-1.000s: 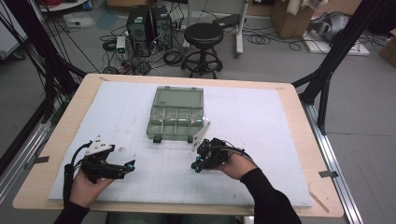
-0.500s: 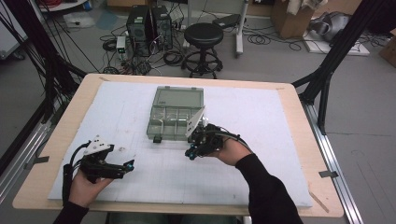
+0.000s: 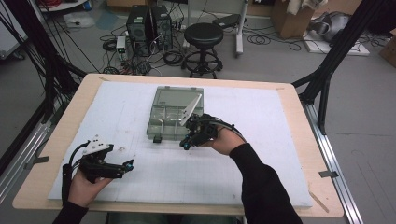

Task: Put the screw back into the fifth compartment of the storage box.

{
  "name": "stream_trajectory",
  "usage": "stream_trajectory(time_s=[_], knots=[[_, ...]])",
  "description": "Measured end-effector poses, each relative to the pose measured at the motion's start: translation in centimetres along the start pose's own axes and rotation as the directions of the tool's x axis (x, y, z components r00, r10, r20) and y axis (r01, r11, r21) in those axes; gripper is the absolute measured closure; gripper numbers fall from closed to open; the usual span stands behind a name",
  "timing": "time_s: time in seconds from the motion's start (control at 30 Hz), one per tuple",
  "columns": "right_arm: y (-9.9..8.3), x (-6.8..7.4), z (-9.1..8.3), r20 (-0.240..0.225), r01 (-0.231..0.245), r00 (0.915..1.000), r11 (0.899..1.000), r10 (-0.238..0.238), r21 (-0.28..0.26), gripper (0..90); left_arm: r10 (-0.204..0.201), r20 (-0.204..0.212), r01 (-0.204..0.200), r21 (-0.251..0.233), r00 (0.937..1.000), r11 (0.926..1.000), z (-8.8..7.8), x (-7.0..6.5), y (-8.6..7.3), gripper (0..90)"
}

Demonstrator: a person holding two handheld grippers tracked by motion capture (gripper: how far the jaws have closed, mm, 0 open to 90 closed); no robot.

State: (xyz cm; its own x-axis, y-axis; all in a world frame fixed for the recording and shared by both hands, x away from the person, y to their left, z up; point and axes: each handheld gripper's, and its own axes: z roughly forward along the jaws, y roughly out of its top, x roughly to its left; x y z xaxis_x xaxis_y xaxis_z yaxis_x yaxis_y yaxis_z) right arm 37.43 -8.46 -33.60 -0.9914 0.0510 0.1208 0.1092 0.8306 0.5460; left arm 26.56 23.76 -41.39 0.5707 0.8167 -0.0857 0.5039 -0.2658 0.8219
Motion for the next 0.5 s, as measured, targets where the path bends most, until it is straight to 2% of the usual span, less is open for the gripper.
stream_trajectory(time_s=[0.17,0.5], knots=[[1.3,-0.6,-0.3,0.010,0.018,0.9998,1.000,-0.018,0.004,87.1,-0.001,0.002,0.001,0.000,1.0000,1.0000,0.0,0.0,0.0,1.7],[2.9,-2.2,-0.3,0.016,0.002,0.9999,1.000,-0.002,-0.002,87.1,-0.004,0.007,0.004,-0.002,1.0000,1.0000,0.0,0.0,0.0,1.7]])
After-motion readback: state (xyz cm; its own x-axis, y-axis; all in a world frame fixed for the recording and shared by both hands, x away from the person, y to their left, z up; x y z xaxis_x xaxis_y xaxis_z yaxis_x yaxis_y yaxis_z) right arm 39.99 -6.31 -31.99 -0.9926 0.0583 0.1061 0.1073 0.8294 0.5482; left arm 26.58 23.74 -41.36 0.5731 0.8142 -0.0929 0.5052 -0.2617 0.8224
